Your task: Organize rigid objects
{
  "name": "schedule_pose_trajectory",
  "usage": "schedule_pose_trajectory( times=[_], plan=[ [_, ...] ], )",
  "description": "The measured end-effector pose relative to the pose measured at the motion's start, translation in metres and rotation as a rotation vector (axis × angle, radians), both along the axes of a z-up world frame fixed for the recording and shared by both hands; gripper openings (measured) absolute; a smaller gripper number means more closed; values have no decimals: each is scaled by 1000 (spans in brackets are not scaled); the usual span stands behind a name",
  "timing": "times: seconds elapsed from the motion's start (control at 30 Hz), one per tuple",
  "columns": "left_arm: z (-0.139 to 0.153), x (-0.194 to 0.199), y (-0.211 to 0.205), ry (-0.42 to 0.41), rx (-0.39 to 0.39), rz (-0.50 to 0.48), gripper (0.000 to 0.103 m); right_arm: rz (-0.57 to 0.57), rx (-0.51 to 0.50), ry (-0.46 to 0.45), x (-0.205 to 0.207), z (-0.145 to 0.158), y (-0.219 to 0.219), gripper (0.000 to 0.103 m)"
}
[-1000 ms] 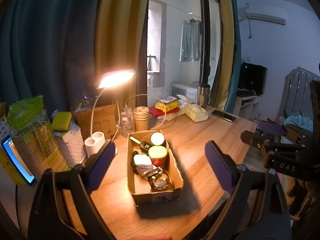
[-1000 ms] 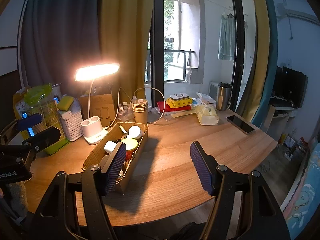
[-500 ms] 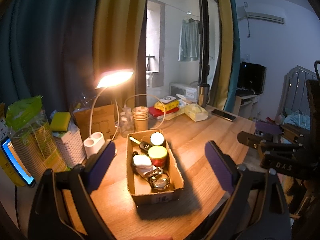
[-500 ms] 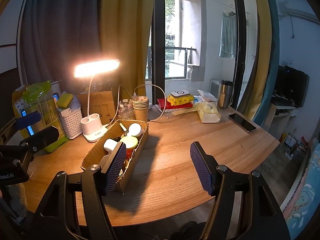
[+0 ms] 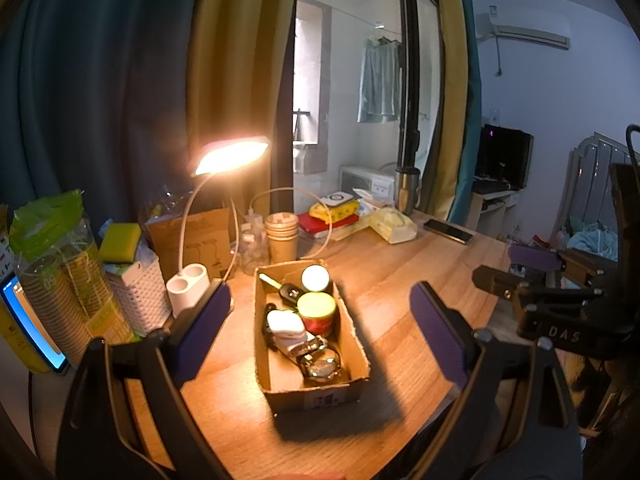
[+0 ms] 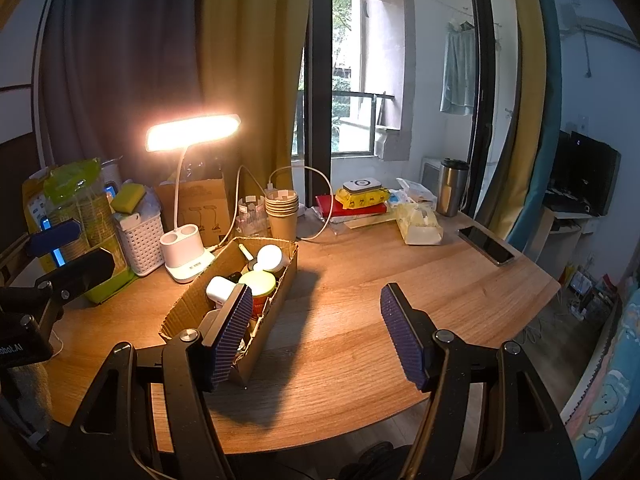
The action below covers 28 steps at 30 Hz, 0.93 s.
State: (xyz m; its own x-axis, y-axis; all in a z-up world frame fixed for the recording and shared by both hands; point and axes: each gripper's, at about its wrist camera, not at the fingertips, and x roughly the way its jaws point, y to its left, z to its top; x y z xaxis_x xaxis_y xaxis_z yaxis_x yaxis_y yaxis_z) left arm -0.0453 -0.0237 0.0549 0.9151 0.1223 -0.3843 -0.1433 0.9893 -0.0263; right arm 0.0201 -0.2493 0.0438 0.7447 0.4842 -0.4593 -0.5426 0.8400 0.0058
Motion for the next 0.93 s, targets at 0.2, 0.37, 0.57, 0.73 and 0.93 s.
schedule_pose_trajectory(
  times=[0.2, 0.37, 0.57, 0.73, 0.93],
  plan=[
    [0, 1, 2, 2, -3, -3, 92, -1, -9, -2, 0, -1, 1, 70],
    [0, 1, 3, 1, -3, -2, 92, 3, -11, -1, 3, -3, 1, 70],
    [-1, 4, 6, 6, -10, 1, 92, 2, -12, 3, 3, -4, 1, 70],
    [-3, 6, 8, 8, -13, 6, 92, 4, -16, 8, 7, -7, 3, 70],
    [-5, 11, 14, 9, -29, 10, 92, 11, -20, 23, 18, -13, 6, 70]
  ],
)
